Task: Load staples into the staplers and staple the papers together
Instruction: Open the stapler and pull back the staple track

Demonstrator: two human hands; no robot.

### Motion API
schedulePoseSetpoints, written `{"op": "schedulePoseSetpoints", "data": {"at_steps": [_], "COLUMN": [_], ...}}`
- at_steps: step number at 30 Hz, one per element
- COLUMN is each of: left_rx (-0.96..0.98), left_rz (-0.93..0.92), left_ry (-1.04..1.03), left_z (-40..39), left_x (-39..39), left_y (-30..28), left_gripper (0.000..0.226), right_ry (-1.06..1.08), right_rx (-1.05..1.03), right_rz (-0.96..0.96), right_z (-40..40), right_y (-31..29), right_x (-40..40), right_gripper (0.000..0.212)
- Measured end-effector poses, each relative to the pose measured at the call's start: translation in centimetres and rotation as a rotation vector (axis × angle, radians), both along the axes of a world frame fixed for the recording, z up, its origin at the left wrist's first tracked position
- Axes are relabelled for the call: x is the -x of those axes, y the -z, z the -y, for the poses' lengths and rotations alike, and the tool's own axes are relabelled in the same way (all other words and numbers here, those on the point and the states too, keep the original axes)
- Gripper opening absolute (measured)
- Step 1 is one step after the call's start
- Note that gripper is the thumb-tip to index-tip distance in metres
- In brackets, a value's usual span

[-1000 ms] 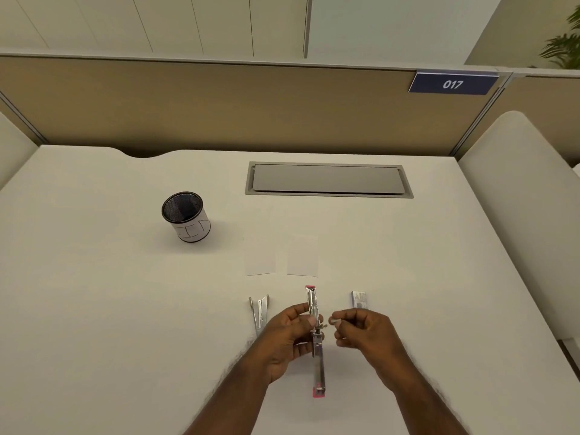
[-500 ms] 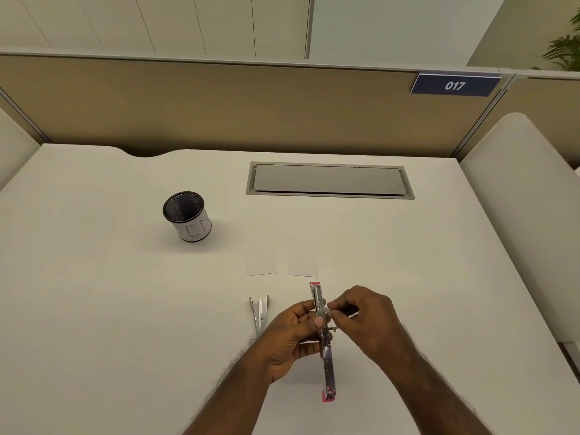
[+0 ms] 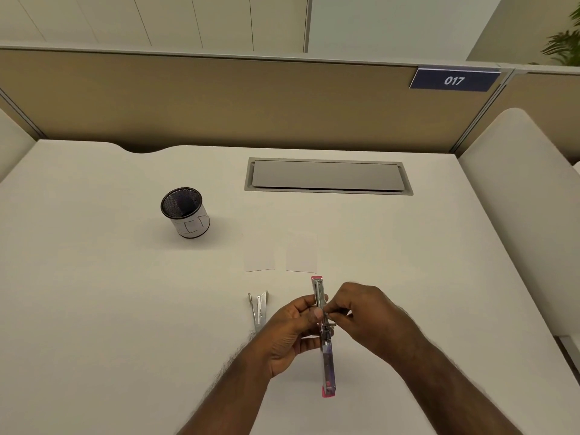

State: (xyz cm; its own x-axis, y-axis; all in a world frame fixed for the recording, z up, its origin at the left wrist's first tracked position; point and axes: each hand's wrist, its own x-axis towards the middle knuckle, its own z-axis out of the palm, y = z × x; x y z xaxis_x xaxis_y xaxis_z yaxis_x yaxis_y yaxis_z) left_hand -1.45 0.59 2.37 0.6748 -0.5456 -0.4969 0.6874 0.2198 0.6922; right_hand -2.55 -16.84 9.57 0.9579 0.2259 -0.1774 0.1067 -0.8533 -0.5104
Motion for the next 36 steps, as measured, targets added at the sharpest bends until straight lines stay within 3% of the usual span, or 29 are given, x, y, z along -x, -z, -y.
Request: {"op": "schedulePoseSetpoints", "data": {"at_steps": [8, 13, 18, 33, 36], "left_rx": [0.005, -0.007, 0.008, 0.028, 0.035], "left_rz": [0.009, 0.004, -0.011, 0.001, -0.002], "left_ry": [0.032, 0.041, 0.04, 0.068, 0.069], "left_z": [-0.1, 0.0, 0.1, 0.2, 0.2], "left_x": [0.1, 0.0, 0.0, 0.2, 0.2], "left_y": [-0.1, -0.2, -0.3, -0.5, -0.6], "left_gripper": [0.053, 0.048, 0.044, 0.036, 0.037], "right_ry": [0.028, 0.05, 0.07, 0.112, 0.177], "right_rx": [-0.113, -0.177, -0.197, 0.006, -0.01], "right_rz": [-0.117, -0.149, -0.162, -0.143, -0.178], "right_z": [0.4, 0.6, 0.8, -0.3, -0.4], "right_y": [-0.5, -0.4, -0.3, -0.7, -0.8], "right_x": [-0.1, -0.2, -0.1, -0.5, -0.6], "right_gripper": [0.012, 0.021, 0.016, 0.01, 0.018]}}
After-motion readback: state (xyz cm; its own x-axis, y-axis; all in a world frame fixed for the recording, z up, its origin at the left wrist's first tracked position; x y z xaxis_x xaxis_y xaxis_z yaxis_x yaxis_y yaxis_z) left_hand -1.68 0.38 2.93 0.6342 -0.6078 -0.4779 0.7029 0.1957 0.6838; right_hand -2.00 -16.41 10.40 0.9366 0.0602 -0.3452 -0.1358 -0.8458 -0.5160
